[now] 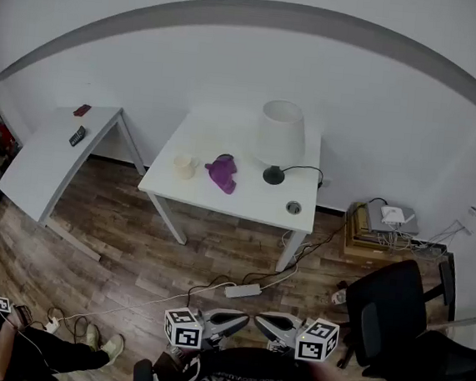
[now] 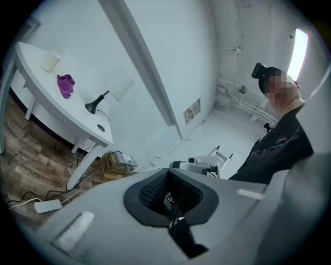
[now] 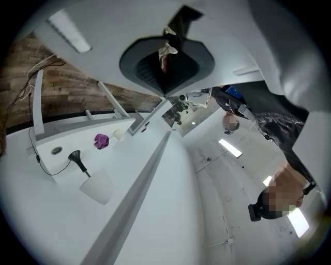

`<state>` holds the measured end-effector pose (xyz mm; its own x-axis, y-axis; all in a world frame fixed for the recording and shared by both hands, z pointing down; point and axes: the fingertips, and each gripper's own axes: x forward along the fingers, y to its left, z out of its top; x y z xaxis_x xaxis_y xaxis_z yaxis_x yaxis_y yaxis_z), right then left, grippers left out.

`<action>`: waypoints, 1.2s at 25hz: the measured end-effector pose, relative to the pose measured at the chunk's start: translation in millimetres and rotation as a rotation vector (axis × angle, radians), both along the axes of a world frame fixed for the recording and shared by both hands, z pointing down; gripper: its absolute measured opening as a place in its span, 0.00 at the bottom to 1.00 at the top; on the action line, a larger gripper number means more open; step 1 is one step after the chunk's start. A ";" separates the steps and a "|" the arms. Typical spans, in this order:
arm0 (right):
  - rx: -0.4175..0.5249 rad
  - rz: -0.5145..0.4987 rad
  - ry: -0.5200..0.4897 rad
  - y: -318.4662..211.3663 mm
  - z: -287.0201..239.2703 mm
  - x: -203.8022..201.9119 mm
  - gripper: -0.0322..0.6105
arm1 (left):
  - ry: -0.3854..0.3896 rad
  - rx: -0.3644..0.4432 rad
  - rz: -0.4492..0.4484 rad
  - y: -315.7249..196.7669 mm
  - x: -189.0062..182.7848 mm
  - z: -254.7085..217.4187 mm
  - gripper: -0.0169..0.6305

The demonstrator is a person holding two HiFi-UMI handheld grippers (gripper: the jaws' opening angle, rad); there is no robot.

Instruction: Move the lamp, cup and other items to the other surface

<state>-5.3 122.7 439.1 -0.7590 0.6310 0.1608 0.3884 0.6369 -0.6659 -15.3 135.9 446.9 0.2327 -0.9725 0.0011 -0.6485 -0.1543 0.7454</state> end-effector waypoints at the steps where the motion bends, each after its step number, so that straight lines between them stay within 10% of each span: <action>1: 0.000 0.001 0.000 -0.5 0.0 0.2 0.05 | 0.000 0.001 0.002 -0.6 0.4 -0.4 0.03; 30: -0.025 0.036 -0.022 -9.1 -5.4 -1.8 0.05 | -0.005 -0.002 -0.008 0.7 -2.0 -3.3 0.03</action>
<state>-7.1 113.6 433.6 -0.7844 0.6068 0.1283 0.3802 0.6339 -0.6735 -17.3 136.6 443.6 0.2253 -0.9743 0.0042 -0.6534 -0.1479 0.7425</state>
